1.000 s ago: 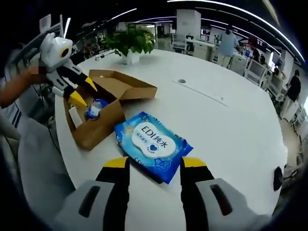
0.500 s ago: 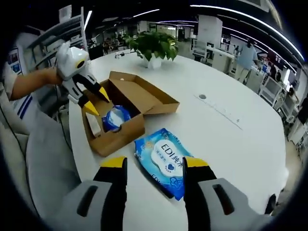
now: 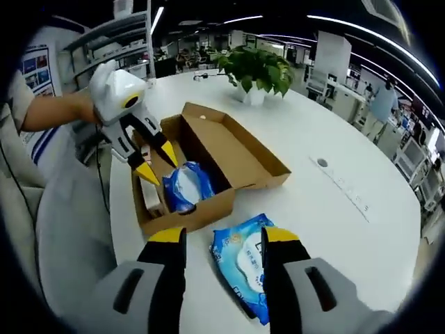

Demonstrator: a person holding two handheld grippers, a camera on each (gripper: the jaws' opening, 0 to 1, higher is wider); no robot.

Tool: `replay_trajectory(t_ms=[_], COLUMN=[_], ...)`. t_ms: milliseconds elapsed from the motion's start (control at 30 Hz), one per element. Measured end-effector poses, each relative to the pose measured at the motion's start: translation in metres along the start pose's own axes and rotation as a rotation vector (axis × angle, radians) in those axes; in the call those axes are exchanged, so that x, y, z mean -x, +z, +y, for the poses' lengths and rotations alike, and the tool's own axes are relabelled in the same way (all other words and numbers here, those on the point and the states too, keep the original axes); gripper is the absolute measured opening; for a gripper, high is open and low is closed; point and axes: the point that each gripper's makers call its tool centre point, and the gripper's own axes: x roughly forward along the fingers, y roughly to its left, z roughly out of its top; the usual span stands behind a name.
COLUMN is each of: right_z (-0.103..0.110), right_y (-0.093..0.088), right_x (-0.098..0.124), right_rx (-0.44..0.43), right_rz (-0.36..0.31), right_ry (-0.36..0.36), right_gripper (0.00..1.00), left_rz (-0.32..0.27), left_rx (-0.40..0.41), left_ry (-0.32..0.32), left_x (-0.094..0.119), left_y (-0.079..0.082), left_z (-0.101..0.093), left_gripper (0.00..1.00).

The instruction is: Operate the shoe box by opening the lid, removing the specified soft item, and placing it in the target area until the item is outside and the box remains undamaged.

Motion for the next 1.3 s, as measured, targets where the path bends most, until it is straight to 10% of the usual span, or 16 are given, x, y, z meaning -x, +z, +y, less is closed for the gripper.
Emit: replay_trajectory(t_ms=[733, 1300], right_z=[0.024, 0.026], right_y=[0.024, 0.025], right_x=[-0.074, -0.129], right_rx=[0.121, 0.098], right_rz=[0.034, 0.059], right_ry=[0.11, 0.11], right_gripper=[0.39, 0.21], left_rz=[0.189, 0.195], left_rx=[-0.039, -0.011], left_ry=[-0.066, -0.058], left_x=[-0.027, -0.026], left_y=[-0.028, -0.031], left_z=[0.001, 0.005], left_gripper=[0.13, 0.01])
